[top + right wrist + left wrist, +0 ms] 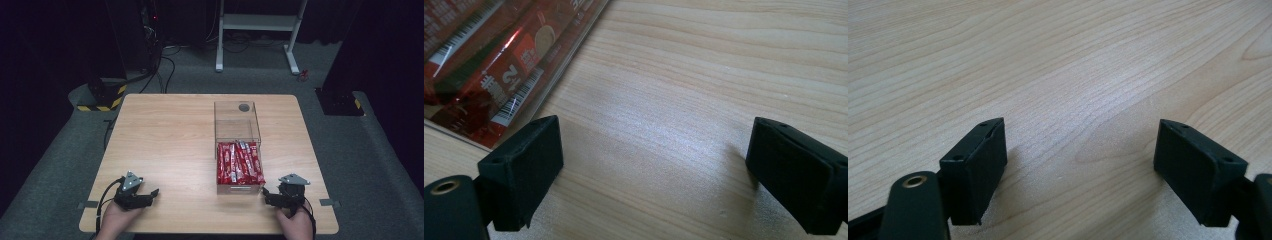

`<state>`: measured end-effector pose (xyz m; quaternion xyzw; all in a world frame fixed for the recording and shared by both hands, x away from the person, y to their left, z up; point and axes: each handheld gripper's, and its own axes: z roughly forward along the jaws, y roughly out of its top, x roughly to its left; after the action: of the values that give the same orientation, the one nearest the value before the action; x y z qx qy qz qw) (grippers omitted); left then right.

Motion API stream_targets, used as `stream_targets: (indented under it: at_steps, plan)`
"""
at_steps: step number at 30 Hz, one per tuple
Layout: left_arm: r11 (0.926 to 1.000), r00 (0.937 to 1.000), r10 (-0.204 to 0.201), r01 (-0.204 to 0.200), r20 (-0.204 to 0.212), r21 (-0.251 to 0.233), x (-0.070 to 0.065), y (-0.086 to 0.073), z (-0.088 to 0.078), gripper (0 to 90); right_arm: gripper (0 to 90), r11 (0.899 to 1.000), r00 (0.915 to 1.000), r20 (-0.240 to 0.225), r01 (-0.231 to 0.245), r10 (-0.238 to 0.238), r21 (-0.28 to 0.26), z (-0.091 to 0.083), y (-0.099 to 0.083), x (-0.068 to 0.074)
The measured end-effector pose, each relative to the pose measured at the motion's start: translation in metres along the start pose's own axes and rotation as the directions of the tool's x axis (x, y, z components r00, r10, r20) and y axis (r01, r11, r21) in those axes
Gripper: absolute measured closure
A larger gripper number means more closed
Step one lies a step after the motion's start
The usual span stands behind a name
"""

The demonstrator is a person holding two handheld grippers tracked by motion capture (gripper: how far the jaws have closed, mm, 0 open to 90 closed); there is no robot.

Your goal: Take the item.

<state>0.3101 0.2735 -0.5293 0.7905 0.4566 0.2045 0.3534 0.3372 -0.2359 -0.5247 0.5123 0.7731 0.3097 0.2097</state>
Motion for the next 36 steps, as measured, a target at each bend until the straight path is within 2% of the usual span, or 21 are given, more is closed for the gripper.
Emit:
stream_targets:
  at_steps: [22, 36]
  plan:
    - [1.0, 0.9999, -0.009, 0.009, -0.005, -0.001, 0.0003, 0.0, -0.0004, 23.3, 7.9, 1.0, 0.9999, -0.007, 0.008, -0.008, 0.0, -0.0003, -0.0003, -0.0009]
    - [0.9997, 0.9998, -0.017, 0.017, -0.01, 0.016, -0.0004, 0.0013, -0.0015, 23.0, 7.9, 1.0, 0.9999, -0.011, 0.01, -0.01, 0.0, -0.0007, -0.0006, -0.0008]
